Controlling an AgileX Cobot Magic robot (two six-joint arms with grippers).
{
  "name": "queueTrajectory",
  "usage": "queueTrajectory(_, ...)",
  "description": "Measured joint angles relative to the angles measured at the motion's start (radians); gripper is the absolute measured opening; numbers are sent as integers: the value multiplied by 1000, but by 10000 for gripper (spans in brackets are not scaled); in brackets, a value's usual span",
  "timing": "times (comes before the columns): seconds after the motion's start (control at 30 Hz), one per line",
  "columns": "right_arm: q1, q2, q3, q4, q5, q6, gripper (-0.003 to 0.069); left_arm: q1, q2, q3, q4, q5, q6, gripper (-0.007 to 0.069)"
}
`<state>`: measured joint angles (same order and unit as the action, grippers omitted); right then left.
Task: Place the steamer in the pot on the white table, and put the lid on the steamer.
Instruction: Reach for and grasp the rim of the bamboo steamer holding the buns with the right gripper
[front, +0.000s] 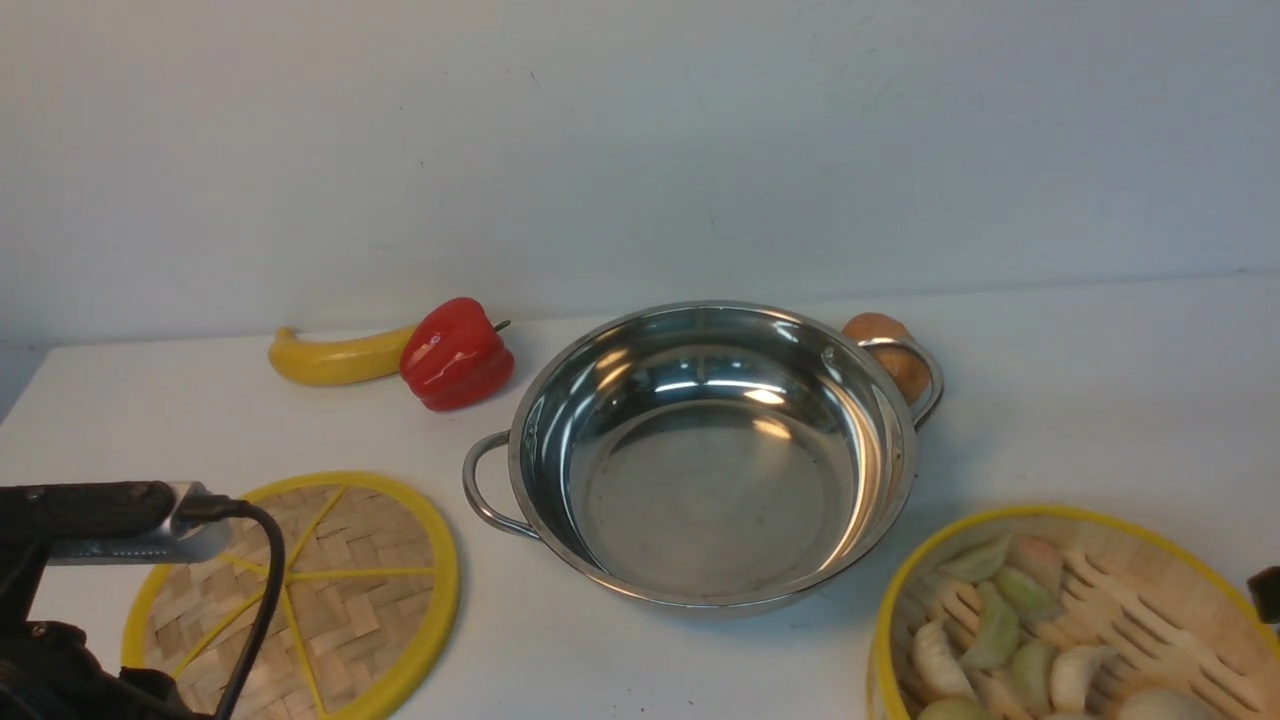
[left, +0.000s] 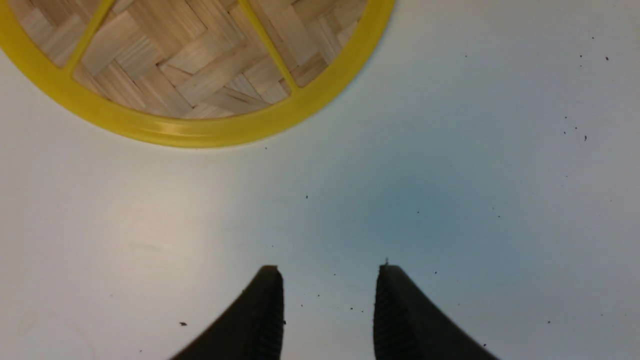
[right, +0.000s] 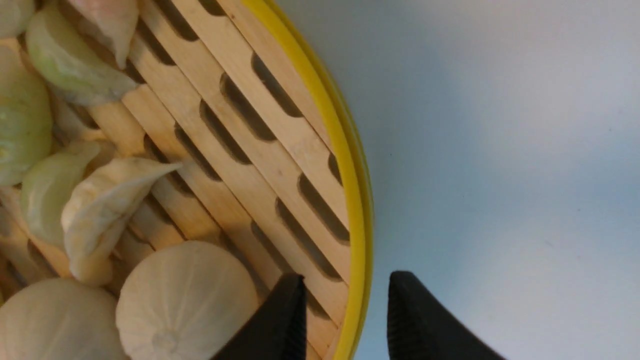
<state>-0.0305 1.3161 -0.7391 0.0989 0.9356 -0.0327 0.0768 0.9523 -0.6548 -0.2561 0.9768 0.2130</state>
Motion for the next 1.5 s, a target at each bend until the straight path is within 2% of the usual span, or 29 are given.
queueTrajectory(0.47,0,160,0,-2,-91,-4,244,0,0,0,0,23,0,249)
queueTrajectory(1.3,0,269,0,-7,-153,-4,244,0,0,0,0,23,0,249)
queueTrajectory(1.5,0,270,-2,-7,-154,-4,197,0,0,0,0,23,0,249)
